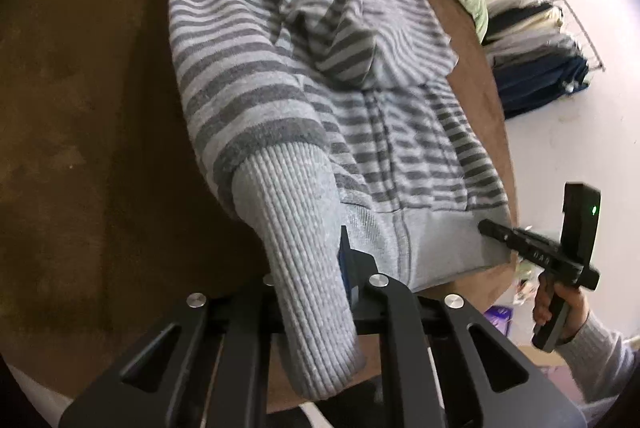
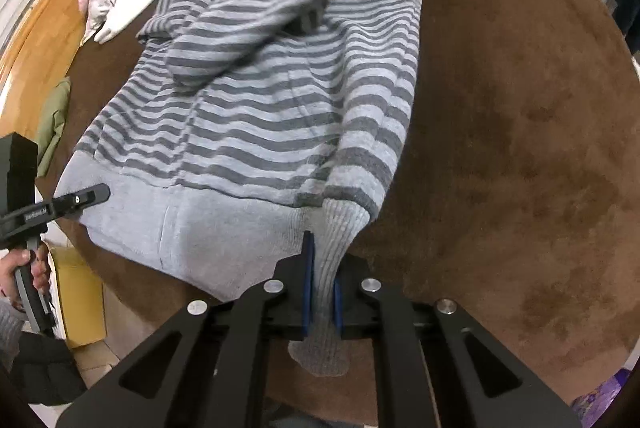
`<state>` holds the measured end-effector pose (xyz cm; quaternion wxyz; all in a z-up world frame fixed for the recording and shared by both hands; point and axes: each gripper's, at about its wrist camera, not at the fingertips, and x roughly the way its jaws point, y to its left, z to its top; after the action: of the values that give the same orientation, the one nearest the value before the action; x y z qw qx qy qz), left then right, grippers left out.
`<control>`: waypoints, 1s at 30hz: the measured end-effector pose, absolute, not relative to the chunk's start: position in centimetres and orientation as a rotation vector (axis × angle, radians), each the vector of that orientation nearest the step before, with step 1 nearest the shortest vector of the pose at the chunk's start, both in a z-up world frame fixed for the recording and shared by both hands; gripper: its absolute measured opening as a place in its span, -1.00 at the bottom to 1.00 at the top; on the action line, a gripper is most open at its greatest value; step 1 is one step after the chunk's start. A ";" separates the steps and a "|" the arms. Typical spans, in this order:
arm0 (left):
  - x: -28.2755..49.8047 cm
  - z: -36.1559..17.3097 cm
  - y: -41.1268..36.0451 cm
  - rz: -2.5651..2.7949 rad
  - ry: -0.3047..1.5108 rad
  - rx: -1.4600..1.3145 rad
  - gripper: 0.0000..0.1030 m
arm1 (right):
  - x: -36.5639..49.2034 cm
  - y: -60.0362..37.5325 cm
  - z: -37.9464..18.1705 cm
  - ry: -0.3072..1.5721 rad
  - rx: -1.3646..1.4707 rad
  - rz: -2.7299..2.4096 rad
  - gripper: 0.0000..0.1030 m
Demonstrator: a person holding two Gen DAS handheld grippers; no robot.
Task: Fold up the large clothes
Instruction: 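Lift the hem and cuff with both grippers and fold them toward the hood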
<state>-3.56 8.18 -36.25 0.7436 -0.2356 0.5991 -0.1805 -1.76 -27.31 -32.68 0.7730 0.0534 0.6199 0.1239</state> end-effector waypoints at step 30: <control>-1.2 -29.4 10.3 -0.144 1.225 -0.562 -0.85 | 3.6 -27.9 -26.0 1.302 0.067 0.291 -0.90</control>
<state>-1.25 10.26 -29.41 0.7789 -0.2598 0.5669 -0.0667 3.62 -27.92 -26.03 0.7851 0.0310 0.6038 0.1348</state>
